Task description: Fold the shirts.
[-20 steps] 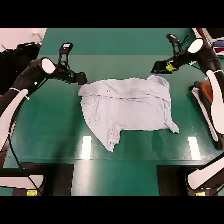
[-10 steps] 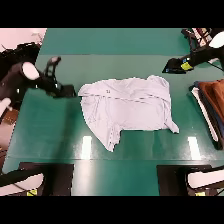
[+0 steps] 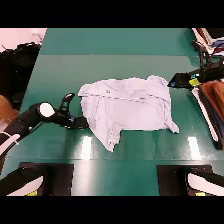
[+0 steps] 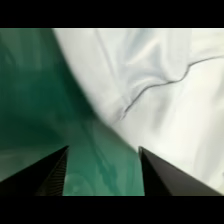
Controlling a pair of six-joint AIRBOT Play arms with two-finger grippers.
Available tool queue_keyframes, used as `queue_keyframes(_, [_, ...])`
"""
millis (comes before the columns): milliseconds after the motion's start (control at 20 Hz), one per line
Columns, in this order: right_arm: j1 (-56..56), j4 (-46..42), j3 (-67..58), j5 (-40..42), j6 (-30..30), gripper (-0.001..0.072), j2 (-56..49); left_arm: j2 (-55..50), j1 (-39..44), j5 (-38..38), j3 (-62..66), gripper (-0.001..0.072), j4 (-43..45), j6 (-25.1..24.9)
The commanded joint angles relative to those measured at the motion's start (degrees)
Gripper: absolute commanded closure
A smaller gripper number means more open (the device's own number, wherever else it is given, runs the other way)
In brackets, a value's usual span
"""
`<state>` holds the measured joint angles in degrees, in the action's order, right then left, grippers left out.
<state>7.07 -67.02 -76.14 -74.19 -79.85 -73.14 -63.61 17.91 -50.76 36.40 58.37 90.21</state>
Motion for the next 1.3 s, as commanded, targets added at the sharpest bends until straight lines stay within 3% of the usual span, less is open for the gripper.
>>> queue_keyframes(0, [0.0, 0.0, 4.1, 0.8, 0.0, 0.0262, 4.5, 0.2, 5.2, 8.2, -1.8, 0.0180, -3.6, 1.4])
queue_keyframes(200, [-0.1, -0.2, 9.1, 0.7, -0.1, 0.0262, 8.8, -2.1, 6.7, 10.0, -1.8, 0.0194, -3.5, 3.0])
queue_keyframes(300, [-1.8, -0.2, 13.6, 0.3, -0.3, 0.0262, 11.6, -2.1, 6.7, 11.6, -1.5, 0.0550, -3.5, 2.9])
queue_keyframes(400, [-5.5, -0.4, 19.0, -0.4, -0.8, 0.0262, 14.9, -2.1, 6.7, 11.6, 0.0, 0.0684, -3.5, 2.8])
queue_keyframes(500, [-11.1, -2.4, 25.0, -3.2, -0.6, 0.0258, 18.1, -2.1, 6.7, 10.1, 2.4, 0.0685, -3.5, 2.7])
queue_keyframes(550, [-13.4, -3.8, 27.9, -4.5, -0.1, 0.0221, 19.0, -2.1, 6.7, 9.7, 3.6, 0.0685, -3.5, 2.3])
queue_keyframes(600, [-15.5, -4.2, 31.0, -5.5, 0.7, 0.0122, 19.6, -2.1, 6.7, 9.6, 4.9, 0.0685, -3.5, 2.4])
queue_keyframes(700, [-18.3, -4.5, 36.2, -5.4, 0.8, 0.0122, 19.7, -2.1, 6.7, 9.5, 6.7, 0.0685, -3.5, 2.3])
queue_keyframes(800, [-19.6, -4.4, 39.8, -4.9, 0.8, 0.0227, 19.3, -2.1, 6.7, 9.2, 7.7, 0.0685, -3.5, 2.3])
queue_keyframes(1150, [-20.4, 1.7, 41.1, 2.1, 0.8, 0.0289, 11.6, -2.1, 6.7, 7.3, 7.9, 0.0685, -3.3, 2.3])
queue_keyframes(1200, [-20.4, 1.6, 41.1, 2.3, 0.8, 0.0385, 10.3, -2.1, 6.7, 7.2, 7.9, 0.0685, -3.3, 2.3])
queue_keyframes(1250, [-20.4, 1.5, 41.1, 2.7, 0.8, 0.0410, 9.4, -2.1, 6.7, 7.2, 7.9, 0.0685, -3.3, 2.3])
